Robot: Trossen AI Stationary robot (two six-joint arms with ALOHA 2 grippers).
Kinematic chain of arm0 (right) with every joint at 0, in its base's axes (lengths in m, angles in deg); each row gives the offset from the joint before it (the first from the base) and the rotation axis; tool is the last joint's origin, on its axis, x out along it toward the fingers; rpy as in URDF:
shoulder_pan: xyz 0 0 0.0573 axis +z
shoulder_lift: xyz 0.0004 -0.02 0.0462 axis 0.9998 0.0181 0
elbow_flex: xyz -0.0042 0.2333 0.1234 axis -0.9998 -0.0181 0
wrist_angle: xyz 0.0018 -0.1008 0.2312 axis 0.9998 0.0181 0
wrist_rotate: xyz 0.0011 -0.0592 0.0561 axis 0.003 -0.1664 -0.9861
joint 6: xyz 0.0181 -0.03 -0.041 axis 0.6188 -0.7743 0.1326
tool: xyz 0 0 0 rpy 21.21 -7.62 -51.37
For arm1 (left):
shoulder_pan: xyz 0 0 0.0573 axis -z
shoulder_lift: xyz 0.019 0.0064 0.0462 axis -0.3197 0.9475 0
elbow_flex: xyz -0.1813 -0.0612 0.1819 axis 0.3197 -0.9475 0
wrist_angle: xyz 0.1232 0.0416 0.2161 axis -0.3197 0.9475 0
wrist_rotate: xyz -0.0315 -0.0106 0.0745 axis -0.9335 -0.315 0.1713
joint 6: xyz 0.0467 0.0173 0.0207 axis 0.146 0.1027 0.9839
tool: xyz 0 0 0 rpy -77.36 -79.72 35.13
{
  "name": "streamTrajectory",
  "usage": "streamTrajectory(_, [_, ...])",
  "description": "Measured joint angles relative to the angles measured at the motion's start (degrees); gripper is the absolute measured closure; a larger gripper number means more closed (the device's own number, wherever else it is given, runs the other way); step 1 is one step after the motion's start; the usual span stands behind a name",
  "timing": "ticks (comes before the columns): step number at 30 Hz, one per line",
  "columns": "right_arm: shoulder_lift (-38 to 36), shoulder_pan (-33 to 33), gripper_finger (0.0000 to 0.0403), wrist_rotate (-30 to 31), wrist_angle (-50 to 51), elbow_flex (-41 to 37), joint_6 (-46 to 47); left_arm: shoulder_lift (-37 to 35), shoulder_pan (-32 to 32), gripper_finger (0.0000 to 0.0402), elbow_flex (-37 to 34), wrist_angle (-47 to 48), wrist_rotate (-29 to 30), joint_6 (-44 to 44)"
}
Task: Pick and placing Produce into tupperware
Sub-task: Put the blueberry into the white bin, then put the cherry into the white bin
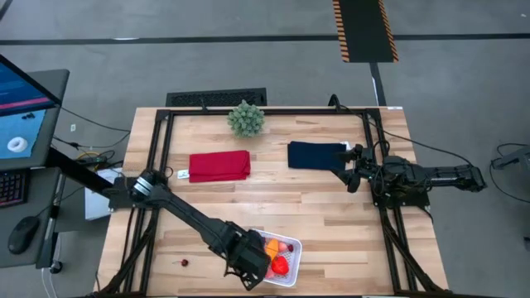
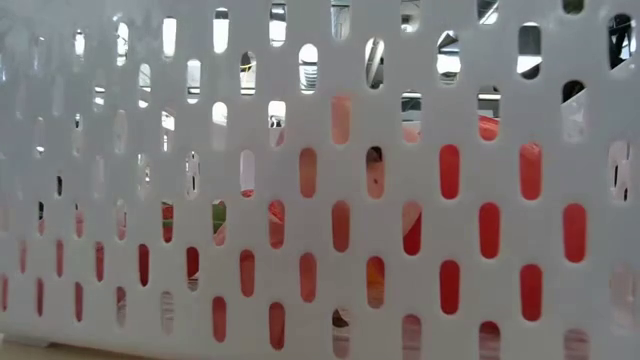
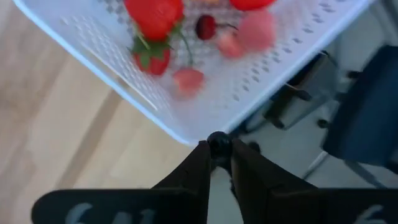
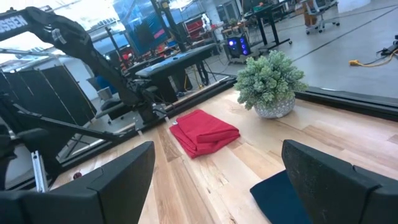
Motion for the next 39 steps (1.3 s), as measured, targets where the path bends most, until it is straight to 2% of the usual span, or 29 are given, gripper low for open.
streamTrajectory(5, [0.0, 0.0, 0.0029, 0.0, 0.0, 0.0, 0.0, 2.0, -0.1, 0.0331, 4.2, 1.1, 3.4, 4.7])
streamTrajectory(15, [0.0, 0.0, 0.0029, 0.0, 0.0, 0.0, 0.0, 2.0, -1.0, 0.0207, 4.1, 1.8, 4.8, 5.5])
streamTrajectory(21, [0.0, 0.0, 0.0029, 0.0, 0.0, 0.0, 0.0, 1.9, -1.9, 0.0160, 4.1, 5.3, 5.5, 6.8])
streamTrajectory(30, [0.0, 0.0, 0.0029, 0.0, 0.0, 0.0, 0.0, -2.9, -1.8, 0.0144, 4.1, 25.3, 7.9, -4.4])
streamTrajectory(34, [0.0, 0.0, 0.0029, 0.0, 0.0, 0.0, 0.0, -7.2, -1.1, 0.0149, 3.3, 27.2, 10.3, -6.1])
streamTrajectory(39, [0.0, 0.0, 0.0029, 0.0, 0.0, 0.0, 0.0, -15.2, 1.4, 0.0159, -2.5, 27.5, 12.9, -6.6])
